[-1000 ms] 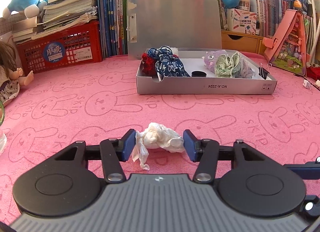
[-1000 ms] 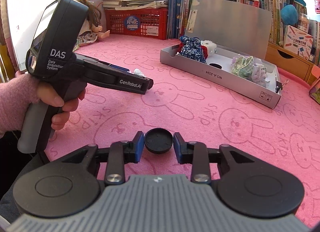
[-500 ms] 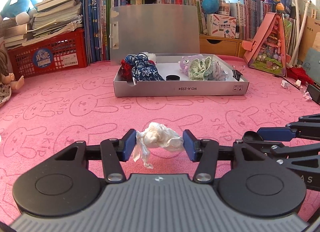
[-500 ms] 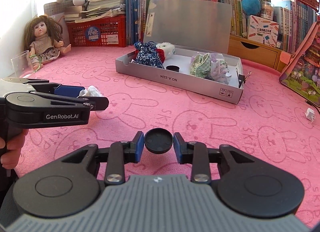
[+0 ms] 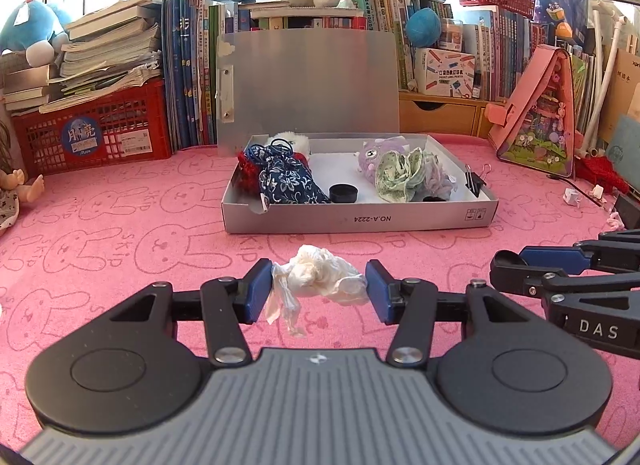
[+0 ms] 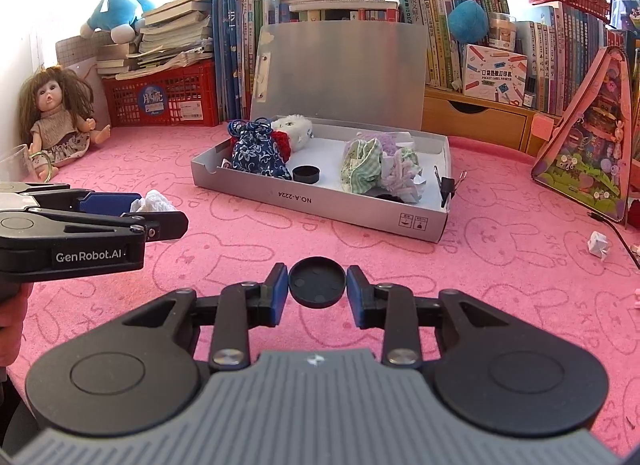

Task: Organize objects
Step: 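Grasp the crumpled white tissue with the left tool, then carry the white tissue in the left tool while the right tool carries the lid to the box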

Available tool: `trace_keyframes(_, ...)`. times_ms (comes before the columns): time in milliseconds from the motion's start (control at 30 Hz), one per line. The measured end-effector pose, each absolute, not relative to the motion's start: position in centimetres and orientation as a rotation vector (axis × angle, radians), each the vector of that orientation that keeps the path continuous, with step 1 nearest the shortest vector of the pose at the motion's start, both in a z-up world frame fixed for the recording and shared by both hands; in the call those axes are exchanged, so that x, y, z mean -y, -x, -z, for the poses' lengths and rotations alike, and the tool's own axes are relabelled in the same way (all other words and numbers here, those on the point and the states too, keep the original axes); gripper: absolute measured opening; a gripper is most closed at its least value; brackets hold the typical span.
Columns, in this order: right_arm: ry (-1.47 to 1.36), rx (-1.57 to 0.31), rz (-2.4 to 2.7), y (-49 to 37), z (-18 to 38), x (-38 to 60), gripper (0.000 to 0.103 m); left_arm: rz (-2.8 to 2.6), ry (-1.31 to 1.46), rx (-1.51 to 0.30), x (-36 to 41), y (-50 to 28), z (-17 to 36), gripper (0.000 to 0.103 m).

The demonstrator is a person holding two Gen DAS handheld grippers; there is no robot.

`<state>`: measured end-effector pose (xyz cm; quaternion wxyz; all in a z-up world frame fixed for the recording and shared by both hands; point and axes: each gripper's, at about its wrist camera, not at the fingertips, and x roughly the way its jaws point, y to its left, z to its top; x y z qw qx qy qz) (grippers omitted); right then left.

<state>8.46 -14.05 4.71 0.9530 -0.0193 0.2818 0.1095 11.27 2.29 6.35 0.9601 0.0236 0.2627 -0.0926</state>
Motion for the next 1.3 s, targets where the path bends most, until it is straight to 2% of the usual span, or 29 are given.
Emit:
trace_keyframes(500,-0.118,-0.587,-0.154,-14.2,-6.6,17.8,0.037,0.153,0.011,-0.536,-1.3,-17.7,-8.7,0.057)
trace_keyframes(1300,-0.133,-0.616,-0.151,-18.0,-5.7,17.4,0.038,0.133,-0.010,-0.543,-0.4,-22.8,-7.3,0.058)
